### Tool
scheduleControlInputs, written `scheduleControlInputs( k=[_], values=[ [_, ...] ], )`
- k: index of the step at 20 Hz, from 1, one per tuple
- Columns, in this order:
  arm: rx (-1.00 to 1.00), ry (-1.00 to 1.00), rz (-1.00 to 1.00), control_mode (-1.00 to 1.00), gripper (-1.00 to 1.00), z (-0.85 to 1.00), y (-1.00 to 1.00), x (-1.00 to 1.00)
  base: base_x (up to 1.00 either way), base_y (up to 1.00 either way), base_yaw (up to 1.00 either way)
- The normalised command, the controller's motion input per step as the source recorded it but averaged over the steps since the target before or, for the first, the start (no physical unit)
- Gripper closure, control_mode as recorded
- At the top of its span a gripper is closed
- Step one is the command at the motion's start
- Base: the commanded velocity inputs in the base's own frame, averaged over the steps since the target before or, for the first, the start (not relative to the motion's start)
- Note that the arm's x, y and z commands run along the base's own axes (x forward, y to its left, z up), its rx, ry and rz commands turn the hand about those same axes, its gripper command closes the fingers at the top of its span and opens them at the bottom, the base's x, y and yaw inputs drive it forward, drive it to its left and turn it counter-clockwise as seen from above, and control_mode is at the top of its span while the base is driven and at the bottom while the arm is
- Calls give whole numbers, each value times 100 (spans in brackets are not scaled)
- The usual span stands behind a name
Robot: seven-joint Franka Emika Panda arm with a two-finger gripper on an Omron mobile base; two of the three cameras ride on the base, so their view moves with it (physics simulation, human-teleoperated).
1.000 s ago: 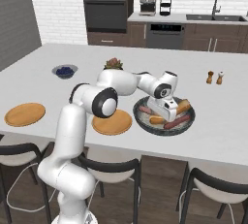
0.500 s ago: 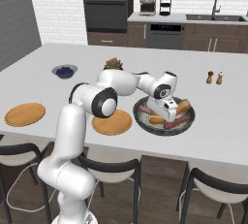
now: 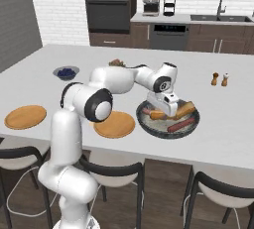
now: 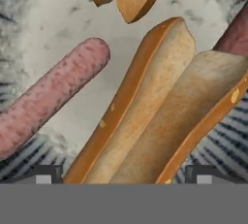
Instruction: Place one bun and one sausage from the bowl on each plate.
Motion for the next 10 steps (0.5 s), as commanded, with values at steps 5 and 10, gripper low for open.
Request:
scheduleControlInputs(
  k=[5, 10],
  values=[
    [-29, -19, 13, -100, 100, 75, 96, -48, 0, 0, 0],
    [-40, -32, 41, -100, 100, 40, 100, -45, 0, 0, 0]
  ],
)
